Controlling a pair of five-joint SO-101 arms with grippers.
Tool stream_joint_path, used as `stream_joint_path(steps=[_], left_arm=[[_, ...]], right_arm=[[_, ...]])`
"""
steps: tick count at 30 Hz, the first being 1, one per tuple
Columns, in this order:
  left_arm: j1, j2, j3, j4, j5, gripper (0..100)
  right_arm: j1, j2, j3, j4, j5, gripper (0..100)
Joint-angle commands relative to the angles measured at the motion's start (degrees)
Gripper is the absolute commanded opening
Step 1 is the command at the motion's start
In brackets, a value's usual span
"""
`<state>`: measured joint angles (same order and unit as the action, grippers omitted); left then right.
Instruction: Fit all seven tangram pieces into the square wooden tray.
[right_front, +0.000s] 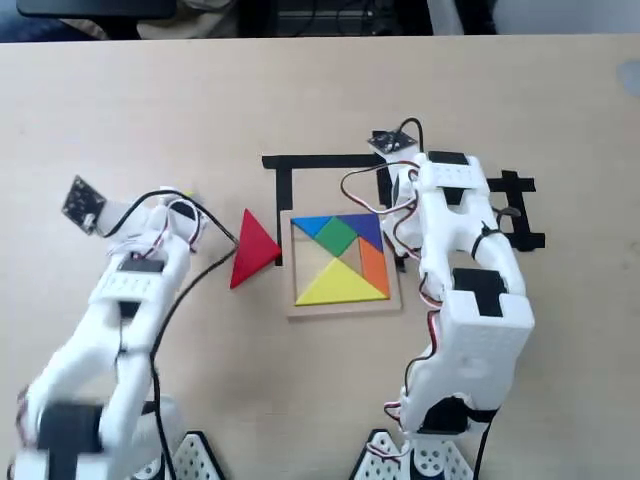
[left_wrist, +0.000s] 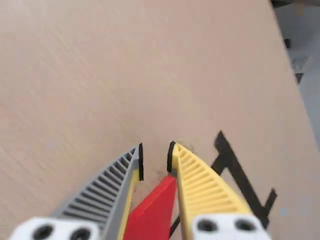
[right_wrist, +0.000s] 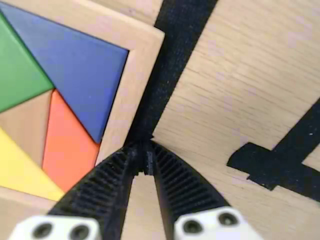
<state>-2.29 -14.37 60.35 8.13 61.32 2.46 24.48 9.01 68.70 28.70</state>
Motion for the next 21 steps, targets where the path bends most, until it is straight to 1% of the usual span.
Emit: stream_joint_path(steps=[1,3,6,9,12,16,18,21], left_arm=[[1.5,4.7,-4.8,-1.4,-0.3,11],[1.6,4.8,-5.8,-1.6,0.8,11],[1.4,6.9,-8.0,-1.1,6.2,11],[2.8,11.9,-10.3,-0.3,7.0,11],[3.6,17.1,-15.9,5.4,9.1,11],[4.4,21.9,-24.1,14.0,9.2,11],[5.8,22.9,-25.5,15.9,9.3,11],[7.0,23.5,-25.7,16.0,9.3,11]], right_arm=[[-1.2,0.1,0.4,0.8,0.3,1.1],[-1.2,0.1,0.4,0.8,0.3,1.1],[-1.2,0.1,0.4,0.8,0.3,1.1],[-1.2,0.1,0.4,0.8,0.2,1.1],[-1.2,0.1,0.4,0.8,0.2,1.1],[-1.2,0.1,0.4,0.8,0.2,1.1],[-1.2,0.1,0.4,0.8,0.2,1.1],[-1.2,0.1,0.4,0.8,0.2,1.1]])
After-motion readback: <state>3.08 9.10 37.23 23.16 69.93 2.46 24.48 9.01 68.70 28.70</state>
